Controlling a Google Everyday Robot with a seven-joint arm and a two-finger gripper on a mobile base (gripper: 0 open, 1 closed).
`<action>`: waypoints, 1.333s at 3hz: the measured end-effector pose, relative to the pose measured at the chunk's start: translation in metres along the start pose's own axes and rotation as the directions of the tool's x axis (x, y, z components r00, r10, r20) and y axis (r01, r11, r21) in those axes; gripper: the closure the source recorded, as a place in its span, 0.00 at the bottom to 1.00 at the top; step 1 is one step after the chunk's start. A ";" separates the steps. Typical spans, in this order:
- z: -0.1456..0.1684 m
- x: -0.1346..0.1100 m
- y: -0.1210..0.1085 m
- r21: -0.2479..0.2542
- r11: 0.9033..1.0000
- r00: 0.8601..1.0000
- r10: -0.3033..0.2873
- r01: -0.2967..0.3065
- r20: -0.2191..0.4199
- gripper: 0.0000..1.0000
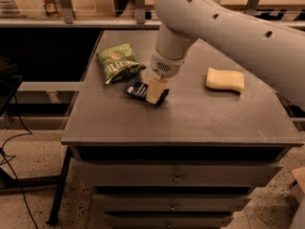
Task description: Move rxbar blueberry near green jalapeno chip bag
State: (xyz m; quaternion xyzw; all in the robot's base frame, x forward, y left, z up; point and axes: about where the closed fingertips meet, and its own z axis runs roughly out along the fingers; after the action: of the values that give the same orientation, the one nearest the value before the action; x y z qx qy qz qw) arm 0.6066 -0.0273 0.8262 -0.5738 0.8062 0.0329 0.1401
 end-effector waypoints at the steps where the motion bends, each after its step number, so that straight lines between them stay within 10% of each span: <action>1: 0.002 -0.015 -0.002 -0.024 0.999 0.999 -0.030 0.029 -0.018 1.00; 4: 0.001 -0.026 -0.014 -0.049 0.999 0.999 -0.024 0.021 -0.044 0.36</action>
Offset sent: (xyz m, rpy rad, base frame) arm 0.0227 0.0261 0.0107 -0.0411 0.0578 0.0548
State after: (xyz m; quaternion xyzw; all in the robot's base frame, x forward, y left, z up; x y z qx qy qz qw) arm 0.6277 -0.0083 0.8337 -0.5867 0.8016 0.0381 0.1082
